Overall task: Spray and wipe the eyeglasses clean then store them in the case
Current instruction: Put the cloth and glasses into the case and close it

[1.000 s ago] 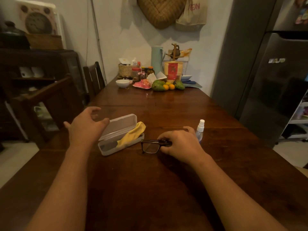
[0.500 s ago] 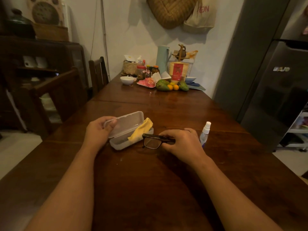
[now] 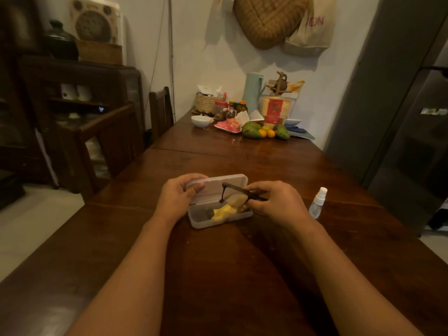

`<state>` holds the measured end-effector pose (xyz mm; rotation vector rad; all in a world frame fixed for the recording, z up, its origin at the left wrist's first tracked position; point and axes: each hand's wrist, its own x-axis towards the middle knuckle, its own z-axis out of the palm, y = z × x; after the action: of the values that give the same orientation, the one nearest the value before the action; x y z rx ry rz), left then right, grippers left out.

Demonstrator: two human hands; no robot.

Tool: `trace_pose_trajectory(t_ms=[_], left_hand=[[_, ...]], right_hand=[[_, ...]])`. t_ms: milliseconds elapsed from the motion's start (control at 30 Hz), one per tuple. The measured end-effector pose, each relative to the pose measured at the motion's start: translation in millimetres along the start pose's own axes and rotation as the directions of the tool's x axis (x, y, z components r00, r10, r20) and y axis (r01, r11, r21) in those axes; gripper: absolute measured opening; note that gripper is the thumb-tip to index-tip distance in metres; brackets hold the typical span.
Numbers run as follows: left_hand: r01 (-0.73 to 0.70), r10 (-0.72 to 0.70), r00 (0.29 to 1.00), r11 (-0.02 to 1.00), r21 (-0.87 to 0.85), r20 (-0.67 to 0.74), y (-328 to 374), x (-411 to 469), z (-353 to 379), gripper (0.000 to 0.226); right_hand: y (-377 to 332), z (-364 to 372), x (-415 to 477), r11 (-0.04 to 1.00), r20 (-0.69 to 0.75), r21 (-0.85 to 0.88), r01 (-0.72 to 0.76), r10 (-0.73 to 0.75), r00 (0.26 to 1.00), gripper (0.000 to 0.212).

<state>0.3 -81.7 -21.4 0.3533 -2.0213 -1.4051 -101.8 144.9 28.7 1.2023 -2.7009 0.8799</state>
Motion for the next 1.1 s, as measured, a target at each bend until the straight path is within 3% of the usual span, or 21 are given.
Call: trace_pose_trajectory(t_ms=[200, 333, 600, 867, 1100], left_hand=[[-0.033, 0.033, 0.999, 0.999, -0.001, -0.001, -3, 3, 2, 0.016], [-0.020, 0.020, 1.000, 1.000, 0.004, 0.018, -2, 3, 3, 0.017], [-0.024, 0.024, 1.000, 1.000, 0.020, 0.017, 5, 0, 1, 0.017], [-0.022, 0.022, 0.999, 1.000, 0.009, 0.025, 5, -1, 0, 0.017], [-0.007, 0.007, 1.000, 1.000, 0.025, 0.021, 4, 1, 1, 0.016]], right_hand=[[-19, -2, 8, 0.898, 0.171, -0.369, 0.239, -0.187, 0.967, 0.026], [-37, -5, 24, 0.877, 0.312, -0.375, 0.300, -0.186, 0.932, 0.038], [-51, 7, 45, 0.769, 0.455, -0.483, 0.420, -0.190, 0.870, 0.048], [-60, 16, 43, 0.619, 0.485, -0.610, 0.494, -0.200, 0.851, 0.029], [-59, 17, 46, 0.684, 0.482, -0.567, 0.459, -0.176, 0.858, 0.018]])
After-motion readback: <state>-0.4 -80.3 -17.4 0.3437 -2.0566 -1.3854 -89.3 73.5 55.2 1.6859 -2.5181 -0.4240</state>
